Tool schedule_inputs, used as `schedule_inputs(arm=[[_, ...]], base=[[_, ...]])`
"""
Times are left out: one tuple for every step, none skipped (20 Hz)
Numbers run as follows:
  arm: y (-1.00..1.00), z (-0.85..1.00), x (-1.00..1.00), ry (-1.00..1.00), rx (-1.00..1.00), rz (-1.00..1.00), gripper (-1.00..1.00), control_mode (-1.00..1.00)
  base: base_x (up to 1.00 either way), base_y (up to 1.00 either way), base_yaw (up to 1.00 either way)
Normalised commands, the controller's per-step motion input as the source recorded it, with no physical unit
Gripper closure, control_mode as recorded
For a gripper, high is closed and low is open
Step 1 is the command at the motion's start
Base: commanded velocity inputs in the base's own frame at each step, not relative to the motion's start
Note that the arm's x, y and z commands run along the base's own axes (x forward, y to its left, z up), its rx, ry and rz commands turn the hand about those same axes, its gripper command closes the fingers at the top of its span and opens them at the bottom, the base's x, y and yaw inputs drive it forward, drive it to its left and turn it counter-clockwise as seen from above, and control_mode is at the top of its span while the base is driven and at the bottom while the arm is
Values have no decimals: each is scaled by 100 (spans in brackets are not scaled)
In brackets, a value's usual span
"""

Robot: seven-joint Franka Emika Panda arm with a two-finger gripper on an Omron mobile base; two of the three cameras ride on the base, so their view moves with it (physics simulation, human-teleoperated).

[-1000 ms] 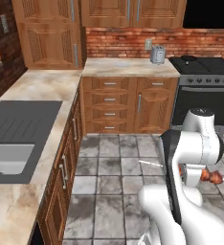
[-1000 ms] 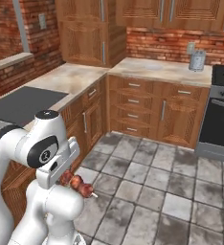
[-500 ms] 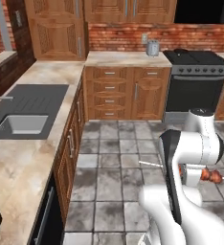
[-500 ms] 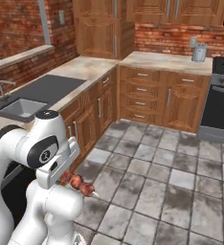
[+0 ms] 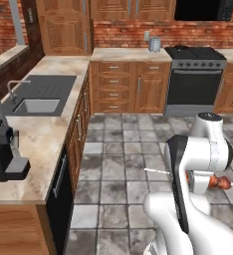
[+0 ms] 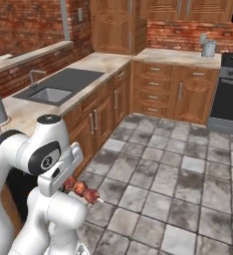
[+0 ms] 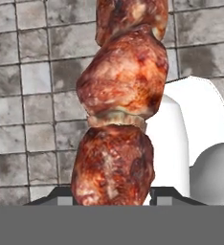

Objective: Place the cold items (carrot and squash) from the fridge in one tupperware on the dining counter. Place the warm items (hot dog and kebab skewer) in the stove area in another tupperware.

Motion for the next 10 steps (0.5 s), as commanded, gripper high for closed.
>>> schedule_inputs(arm=[[0,0,0,0,0,0,100,100],[0,0,0,0,0,0,100,100],[0,0,0,0,0,0,100,100],[0,0,0,0,0,0,100,100],[0,0,0,0,0,0,100,100],[0,0,0,0,0,0,100,100],[0,0,0,0,0,0,100,100],[0,0,0,0,0,0,100,100],[0,0,0,0,0,0,100,100],[0,0,0,0,0,0,100,100]], base=[[-100,0,0],[-100,0,0],[-100,0,0],[-100,6,0],[-100,29,0],[-100,52,0],[-100,55,0],[-100,56,0],[-100,60,0],[-100,64,0]])
